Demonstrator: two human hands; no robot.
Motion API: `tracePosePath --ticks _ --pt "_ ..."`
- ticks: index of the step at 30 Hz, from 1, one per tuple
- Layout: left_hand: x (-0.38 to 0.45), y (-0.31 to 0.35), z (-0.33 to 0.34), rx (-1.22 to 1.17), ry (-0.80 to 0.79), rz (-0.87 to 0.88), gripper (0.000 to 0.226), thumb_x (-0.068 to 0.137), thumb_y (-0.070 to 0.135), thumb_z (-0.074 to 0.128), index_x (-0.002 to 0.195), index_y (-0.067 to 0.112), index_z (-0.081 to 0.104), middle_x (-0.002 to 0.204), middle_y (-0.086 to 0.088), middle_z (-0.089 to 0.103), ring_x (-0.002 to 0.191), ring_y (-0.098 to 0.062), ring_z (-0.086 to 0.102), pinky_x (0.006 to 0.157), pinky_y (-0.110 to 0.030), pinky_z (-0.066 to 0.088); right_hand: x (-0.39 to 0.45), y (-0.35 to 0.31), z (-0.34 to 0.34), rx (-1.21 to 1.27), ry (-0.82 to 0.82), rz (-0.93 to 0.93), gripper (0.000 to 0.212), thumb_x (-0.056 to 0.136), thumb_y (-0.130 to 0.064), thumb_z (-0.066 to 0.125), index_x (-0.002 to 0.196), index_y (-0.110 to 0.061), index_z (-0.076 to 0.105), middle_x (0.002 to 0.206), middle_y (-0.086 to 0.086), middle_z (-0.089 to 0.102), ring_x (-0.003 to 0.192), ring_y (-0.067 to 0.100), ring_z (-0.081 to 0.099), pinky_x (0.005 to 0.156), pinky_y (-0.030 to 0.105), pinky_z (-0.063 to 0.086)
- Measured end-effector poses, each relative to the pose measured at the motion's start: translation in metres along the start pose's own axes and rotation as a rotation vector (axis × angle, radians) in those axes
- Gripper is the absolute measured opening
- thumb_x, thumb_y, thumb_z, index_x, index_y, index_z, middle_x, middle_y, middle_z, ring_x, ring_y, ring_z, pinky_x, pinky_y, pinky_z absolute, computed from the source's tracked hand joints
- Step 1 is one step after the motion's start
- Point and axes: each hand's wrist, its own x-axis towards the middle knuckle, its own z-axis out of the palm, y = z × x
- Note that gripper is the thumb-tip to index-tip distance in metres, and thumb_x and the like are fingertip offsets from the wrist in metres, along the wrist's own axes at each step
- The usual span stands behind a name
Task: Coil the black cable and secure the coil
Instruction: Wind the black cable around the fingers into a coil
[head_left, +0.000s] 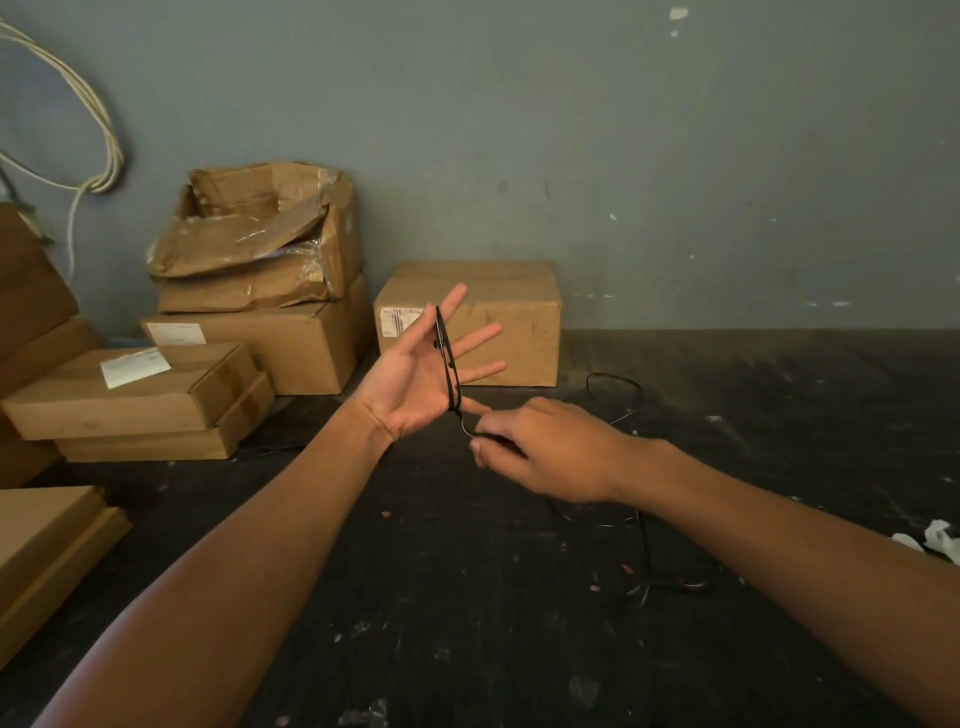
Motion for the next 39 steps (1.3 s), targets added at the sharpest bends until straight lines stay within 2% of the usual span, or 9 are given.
tracePosePath --ticks 4,10,13,18,22,29,33,36,39 --pt "-0.003 -0.015 -0.010 0.105 0.050 -0.037 0.042 0.101 0.054 0.034 0.141 0.049 0.046 0.149 -0.016 0.046 0.127 -0.036 0.055 0.102 -0.074 0.031 0.008 0.003 -0.027 -0.006 0.018 -0.006 0.022 0.100 -0.035 0.048 0.091 -0.026 0.065 0.066 -0.011 0.057 0.055 -0.009 0.051 0.050 0.014 0.032" --pt "-0.010 -0.035 -0.010 0.170 -0.016 -0.195 0.047 0.094 0.053 0.045 0.137 0.039 0.055 0.147 -0.006 0.053 0.137 -0.040 0.042 0.104 -0.082 0.009 0.022 0.014 -0.069 -0.085 0.120 0.007 0.022 0.099 -0.034 0.051 0.099 -0.023 0.070 0.096 -0.008 0.073 0.072 -0.003 0.058 0.067 0.030 0.048" --pt "-0.012 -0.036 -0.001 0.165 -0.111 -0.251 0.047 0.091 0.053 0.049 0.137 0.045 0.054 0.148 -0.005 0.052 0.136 -0.037 0.045 0.105 -0.081 0.008 0.026 0.023 -0.075 -0.111 0.194 0.036 0.019 0.098 -0.034 0.054 0.097 -0.025 0.071 0.081 -0.019 0.069 0.065 -0.005 0.053 0.060 0.025 0.041" --pt "-0.017 -0.036 0.012 0.164 -0.250 -0.323 0.049 0.093 0.052 0.047 0.142 0.046 0.046 0.152 -0.005 0.048 0.139 -0.036 0.042 0.106 -0.080 0.004 0.028 0.041 -0.080 -0.107 0.294 0.097 0.017 0.096 -0.035 0.057 0.098 -0.027 0.072 0.063 -0.029 0.047 0.062 -0.003 0.045 0.066 0.029 0.037" --pt "-0.022 -0.033 0.021 0.130 -0.320 -0.352 0.051 0.093 0.051 0.051 0.143 0.046 0.044 0.154 -0.007 0.045 0.140 -0.037 0.040 0.107 -0.079 0.007 0.025 0.049 -0.077 -0.070 0.302 0.113 0.016 0.096 -0.035 0.056 0.097 -0.030 0.071 0.062 -0.027 0.051 0.058 -0.008 0.048 0.062 0.028 0.035" --pt "-0.028 -0.026 0.039 0.037 -0.531 -0.348 0.051 0.100 0.046 0.044 0.150 0.042 0.034 0.160 -0.015 0.028 0.146 -0.045 0.024 0.108 -0.078 0.013 0.016 0.061 -0.071 0.015 0.307 0.138 0.020 0.099 -0.033 0.052 0.100 -0.025 0.070 0.088 -0.015 0.068 0.084 0.013 0.063 0.076 0.041 0.052" --pt "-0.027 -0.015 0.050 0.011 -0.601 -0.274 0.051 0.101 0.044 0.040 0.151 0.042 0.030 0.161 -0.015 0.027 0.146 -0.048 0.018 0.105 -0.075 0.018 0.007 0.070 -0.047 0.121 0.279 0.166 0.021 0.101 -0.022 0.047 0.101 -0.015 0.067 0.087 -0.012 0.067 0.080 0.014 0.060 0.077 0.044 0.052" --pt "-0.025 -0.010 0.056 -0.003 -0.608 -0.246 0.048 0.101 0.046 0.032 0.149 0.042 0.036 0.161 -0.015 0.025 0.146 -0.049 0.016 0.105 -0.077 0.016 0.001 0.071 -0.022 0.195 0.194 0.173 0.019 0.100 -0.012 0.048 0.108 -0.005 0.064 0.099 0.008 0.071 0.090 0.025 0.067 0.083 0.050 0.055" --pt "-0.024 -0.010 0.061 -0.027 -0.594 -0.201 0.048 0.100 0.048 0.028 0.146 0.043 0.040 0.160 -0.015 0.024 0.144 -0.050 0.020 0.101 -0.075 0.019 -0.001 0.064 0.003 0.213 0.139 0.137 0.023 0.096 0.002 0.050 0.115 -0.001 0.063 0.115 0.017 0.068 0.106 0.028 0.065 0.088 0.043 0.056"
